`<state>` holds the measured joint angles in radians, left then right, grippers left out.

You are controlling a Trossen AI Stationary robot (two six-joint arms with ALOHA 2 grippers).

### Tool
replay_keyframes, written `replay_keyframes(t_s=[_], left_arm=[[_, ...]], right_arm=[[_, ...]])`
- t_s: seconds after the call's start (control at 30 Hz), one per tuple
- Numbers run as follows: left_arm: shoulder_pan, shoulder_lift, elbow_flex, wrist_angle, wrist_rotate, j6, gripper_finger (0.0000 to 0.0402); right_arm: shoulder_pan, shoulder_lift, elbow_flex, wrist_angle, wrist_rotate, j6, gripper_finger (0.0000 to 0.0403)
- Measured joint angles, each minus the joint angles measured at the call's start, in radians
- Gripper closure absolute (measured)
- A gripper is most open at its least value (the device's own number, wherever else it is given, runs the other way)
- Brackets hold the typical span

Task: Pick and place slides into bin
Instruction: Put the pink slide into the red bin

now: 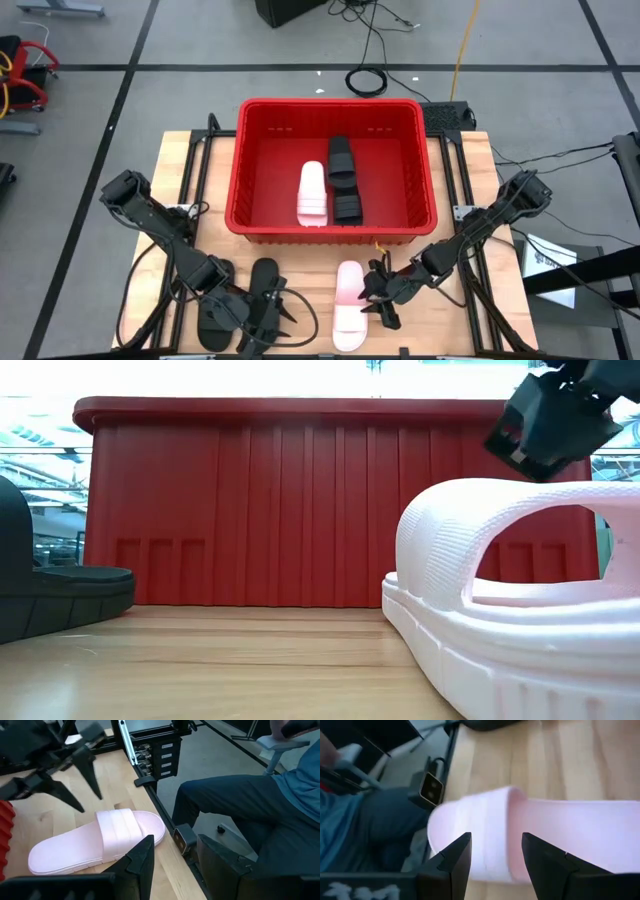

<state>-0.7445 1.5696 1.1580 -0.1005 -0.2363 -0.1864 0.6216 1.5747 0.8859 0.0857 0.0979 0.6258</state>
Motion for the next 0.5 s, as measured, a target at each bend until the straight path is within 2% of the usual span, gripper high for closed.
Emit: replay_keyframes(t_s=[0.2, 0.5], left_arm=[[0.0, 0.0, 0.0, 0.0, 0.0, 0.0, 0.0256], [0.0, 0.0, 0.0, 0.0, 0.0, -0.002, 0.0256]], right_arm=[[-0.013, 0.052, 0.0, 0.014, -0.073, 0.017, 0.0239], [-0.051, 0.104, 0.0, 0.028, -0.103, 0.044, 0.0239]])
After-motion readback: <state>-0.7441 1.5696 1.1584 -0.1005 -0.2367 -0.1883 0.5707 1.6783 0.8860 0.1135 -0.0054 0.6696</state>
